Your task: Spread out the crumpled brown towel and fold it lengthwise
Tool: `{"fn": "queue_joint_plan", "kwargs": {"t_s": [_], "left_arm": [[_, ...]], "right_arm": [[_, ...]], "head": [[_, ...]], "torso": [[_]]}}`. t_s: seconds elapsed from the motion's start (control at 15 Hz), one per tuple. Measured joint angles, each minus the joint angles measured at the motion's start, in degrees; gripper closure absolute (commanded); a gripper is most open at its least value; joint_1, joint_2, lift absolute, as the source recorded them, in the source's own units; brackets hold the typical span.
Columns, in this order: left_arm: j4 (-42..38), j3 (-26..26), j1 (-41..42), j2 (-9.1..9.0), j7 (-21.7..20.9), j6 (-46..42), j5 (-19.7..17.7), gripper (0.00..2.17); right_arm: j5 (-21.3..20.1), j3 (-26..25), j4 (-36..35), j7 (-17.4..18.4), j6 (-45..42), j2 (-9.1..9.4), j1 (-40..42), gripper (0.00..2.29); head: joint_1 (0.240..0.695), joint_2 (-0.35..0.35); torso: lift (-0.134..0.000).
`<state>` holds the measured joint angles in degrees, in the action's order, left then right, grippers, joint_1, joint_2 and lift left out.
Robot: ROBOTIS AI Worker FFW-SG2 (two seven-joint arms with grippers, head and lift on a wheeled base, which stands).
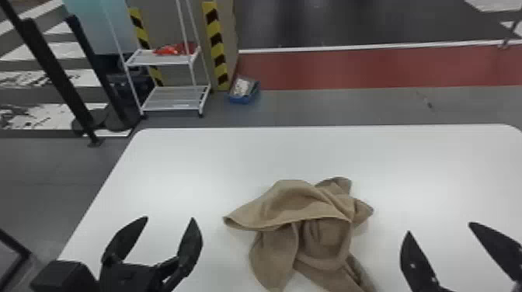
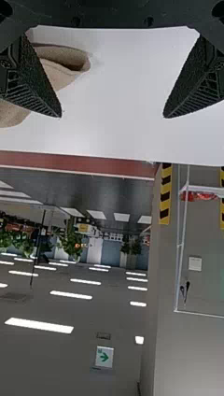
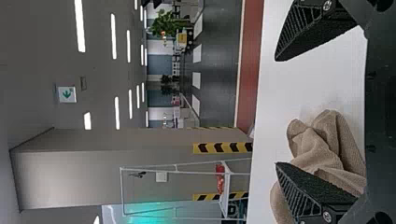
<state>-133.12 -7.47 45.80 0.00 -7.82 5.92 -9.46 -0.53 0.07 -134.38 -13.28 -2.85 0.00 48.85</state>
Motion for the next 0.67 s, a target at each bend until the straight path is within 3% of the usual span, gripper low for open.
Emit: {"fn": "queue_joint_plan", "kwargs": {"t_s": [0.67], "left_arm": [[0.1, -0.2, -0.2, 0.00, 0.0, 0.5, 0.0, 0.08]], "right_arm": [[-0.2, 0.2, 0.3, 0.2, 0.4, 0.00, -0.5, 0.08]], "head": [[0.695, 0.133]], "torso": [[-0.125]]}}
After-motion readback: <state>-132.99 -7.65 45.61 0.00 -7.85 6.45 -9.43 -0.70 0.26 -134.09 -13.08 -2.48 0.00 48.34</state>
